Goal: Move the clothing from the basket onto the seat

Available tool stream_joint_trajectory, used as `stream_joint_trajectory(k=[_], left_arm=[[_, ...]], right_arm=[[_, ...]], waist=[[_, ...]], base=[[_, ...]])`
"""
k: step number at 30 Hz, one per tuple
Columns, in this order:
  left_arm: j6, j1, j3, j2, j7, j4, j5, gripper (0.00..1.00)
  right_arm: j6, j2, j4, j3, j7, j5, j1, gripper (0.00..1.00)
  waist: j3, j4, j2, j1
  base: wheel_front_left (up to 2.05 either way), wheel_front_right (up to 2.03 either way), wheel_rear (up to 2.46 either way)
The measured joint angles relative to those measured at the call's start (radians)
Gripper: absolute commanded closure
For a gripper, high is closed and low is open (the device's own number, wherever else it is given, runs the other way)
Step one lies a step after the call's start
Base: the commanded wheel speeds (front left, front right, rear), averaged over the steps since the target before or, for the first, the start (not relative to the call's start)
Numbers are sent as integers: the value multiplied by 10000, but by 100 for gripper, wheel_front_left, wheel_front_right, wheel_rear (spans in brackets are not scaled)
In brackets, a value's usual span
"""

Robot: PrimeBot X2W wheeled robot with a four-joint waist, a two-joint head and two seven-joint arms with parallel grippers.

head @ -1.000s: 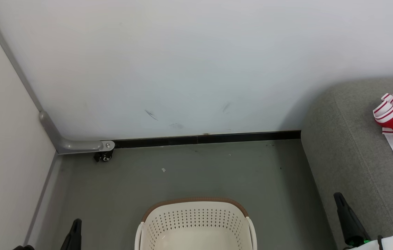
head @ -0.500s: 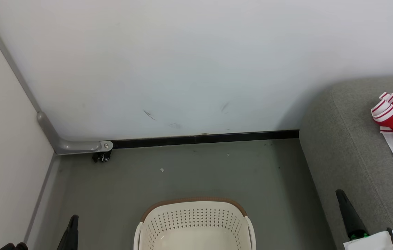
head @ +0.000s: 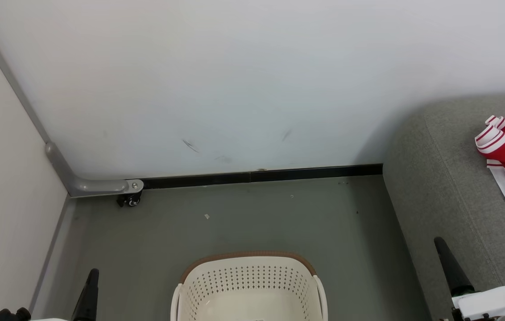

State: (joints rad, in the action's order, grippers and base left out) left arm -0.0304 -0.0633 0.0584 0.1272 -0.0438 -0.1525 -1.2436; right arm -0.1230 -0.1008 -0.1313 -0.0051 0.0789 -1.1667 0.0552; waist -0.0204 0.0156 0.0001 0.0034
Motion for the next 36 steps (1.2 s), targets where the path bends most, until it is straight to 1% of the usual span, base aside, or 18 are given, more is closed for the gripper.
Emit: stream_joint_trajectory(k=[8, 32, 34, 36], left_arm=[[-211, 270, -201, -127, 297, -245, -932, 100], [-790, 1031, -834, -589, 1066, -949, -3695, 100], [-794, 1083, -874, -608, 1145, -1012, -3952, 100], [-832, 1133, -890, -616, 1145, -1035, -3962, 100]], right_arm=[[0, -17, -305, -48, -228, -1202, -136, 100], [-2, -48, -1118, -171, -890, -4918, -878, 100], [-2, -48, -1191, -178, -894, -5154, -974, 100], [-2, -52, -1198, -186, -972, -5235, -1067, 100]], waist=[[84, -37, 0, -21], [228, -151, 0, -29], [235, -157, 0, -28], [235, -157, 0, -28]], base=[[0, 0, 0], [0, 0, 0], [0, 0, 0], [0, 0, 0]])
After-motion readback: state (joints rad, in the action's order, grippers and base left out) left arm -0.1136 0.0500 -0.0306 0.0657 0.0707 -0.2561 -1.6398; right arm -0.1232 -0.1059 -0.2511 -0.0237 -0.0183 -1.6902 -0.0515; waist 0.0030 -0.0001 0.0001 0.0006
